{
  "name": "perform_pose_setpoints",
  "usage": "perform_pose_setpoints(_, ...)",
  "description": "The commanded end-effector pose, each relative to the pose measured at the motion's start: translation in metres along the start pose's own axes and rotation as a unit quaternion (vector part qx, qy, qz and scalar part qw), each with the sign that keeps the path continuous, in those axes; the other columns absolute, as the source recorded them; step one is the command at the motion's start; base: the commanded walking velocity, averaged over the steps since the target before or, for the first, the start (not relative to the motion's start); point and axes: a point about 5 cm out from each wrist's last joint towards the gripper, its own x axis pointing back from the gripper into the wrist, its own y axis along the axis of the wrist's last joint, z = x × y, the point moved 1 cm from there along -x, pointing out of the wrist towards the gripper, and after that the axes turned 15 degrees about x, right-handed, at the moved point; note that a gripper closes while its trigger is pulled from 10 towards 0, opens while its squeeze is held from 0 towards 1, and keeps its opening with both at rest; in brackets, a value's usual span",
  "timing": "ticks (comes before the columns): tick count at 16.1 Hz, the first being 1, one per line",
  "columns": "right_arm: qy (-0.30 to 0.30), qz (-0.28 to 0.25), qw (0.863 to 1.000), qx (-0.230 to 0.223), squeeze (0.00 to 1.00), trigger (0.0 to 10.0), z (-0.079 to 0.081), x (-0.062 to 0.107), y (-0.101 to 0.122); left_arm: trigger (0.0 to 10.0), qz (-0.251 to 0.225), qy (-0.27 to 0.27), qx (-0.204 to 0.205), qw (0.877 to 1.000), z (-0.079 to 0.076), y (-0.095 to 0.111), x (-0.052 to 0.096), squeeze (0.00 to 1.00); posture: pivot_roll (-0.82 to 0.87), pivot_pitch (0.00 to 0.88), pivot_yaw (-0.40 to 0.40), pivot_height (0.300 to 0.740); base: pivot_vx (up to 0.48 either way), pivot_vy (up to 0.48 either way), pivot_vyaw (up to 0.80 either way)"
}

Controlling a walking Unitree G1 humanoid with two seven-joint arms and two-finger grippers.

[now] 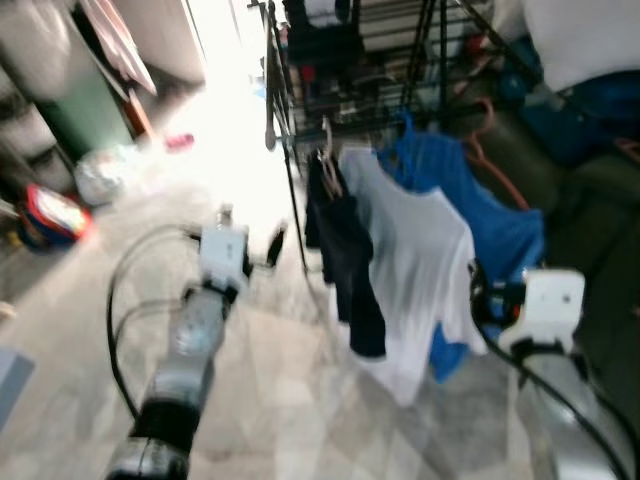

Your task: Hang hanger

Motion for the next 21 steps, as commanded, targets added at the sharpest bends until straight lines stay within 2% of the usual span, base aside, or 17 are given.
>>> perform_pose_setpoints(1, 0.015, -0.011, 1.000, 0.010, 0.00, 10.0, 0.012, -0.003, 0.004, 10.0, 0.057, 0.022, 0.009, 0.998, 0.013, -0.023, 0.007, 0.00, -0.13, 0.058, 0.110, 0.740, 0.000, 0.000, 0.00)
perform_pose_setpoints(2, 0.019, -0.014, 1.000, 0.011, 0.00, 10.0, 0.014, -0.005, 0.005, 10.0, 0.095, 0.055, 0.040, 0.993, 0.022, -0.037, 0.009, 0.00, -0.13, 0.062, 0.110, 0.740, 0.000, 0.000, 0.00)
perform_pose_setpoints(3, 0.023, -0.017, 1.000, 0.009, 0.00, 10.0, 0.016, -0.006, 0.006, 10.0, 0.123, 0.086, 0.053, 0.987, 0.030, -0.047, 0.012, 0.00, -0.13, 0.064, 0.110, 0.740, 0.000, 0.000, 0.00)
perform_pose_setpoints(4, 0.026, -0.019, 0.999, 0.009, 0.00, 10.0, 0.017, -0.007, 0.006, 10.0, 0.128, 0.095, 0.062, 0.985, 0.033, -0.049, 0.014, 0.00, -0.14, 0.074, 0.112, 0.740, 0.000, 0.000, 0.00)
perform_pose_setpoints(6, 0.046, -0.015, 0.999, 0.003, 0.00, 10.0, 0.023, -0.003, 0.004, 10.0, 0.123, 0.082, 0.058, 0.987, 0.030, -0.049, 0.015, 0.00, -0.14, 0.087, 0.109, 0.740, 0.000, 0.000, 0.00)
perform_pose_setpoints(7, 0.046, -0.009, 0.999, 0.016, 0.00, 10.0, 0.025, -0.001, 0.002, 10.0, 0.126, 0.073, 0.077, 0.986, 0.026, -0.053, 0.016, 0.00, -0.14, 0.094, 0.106, 0.740, 0.000, 0.000, 0.00)
perform_pose_setpoints(9, 0.065, -0.006, 0.997, 0.033, 0.00, 10.0, 0.029, 0.001, 0.001, 10.0, 0.126, 0.057, 0.087, 0.987, 0.018, -0.057, 0.014, 0.00, -0.15, 0.106, 0.099, 0.740, 0.000, 0.000, 0.00)
perform_pose_setpoints(11, 0.078, -0.024, 0.997, 0.016, 0.00, 10.0, 0.031, 0.003, 0.006, 10.0, 0.126, 0.048, 0.100, 0.986, 0.011, -0.059, 0.013, 0.00, -0.15, 0.113, 0.095, 0.740, 0.000, 0.000, 0.00)
perform_pose_setpoints(21, 0.078, -0.035, 0.996, 0.010, 0.00, 10.0, 0.033, 0.001, 0.011, 10.0, 0.124, 0.031, 0.114, 0.985, 0.004, -0.061, 0.013, 0.00, -0.14, 0.121, 0.099, 0.740, 0.000, 0.391, 0.00)
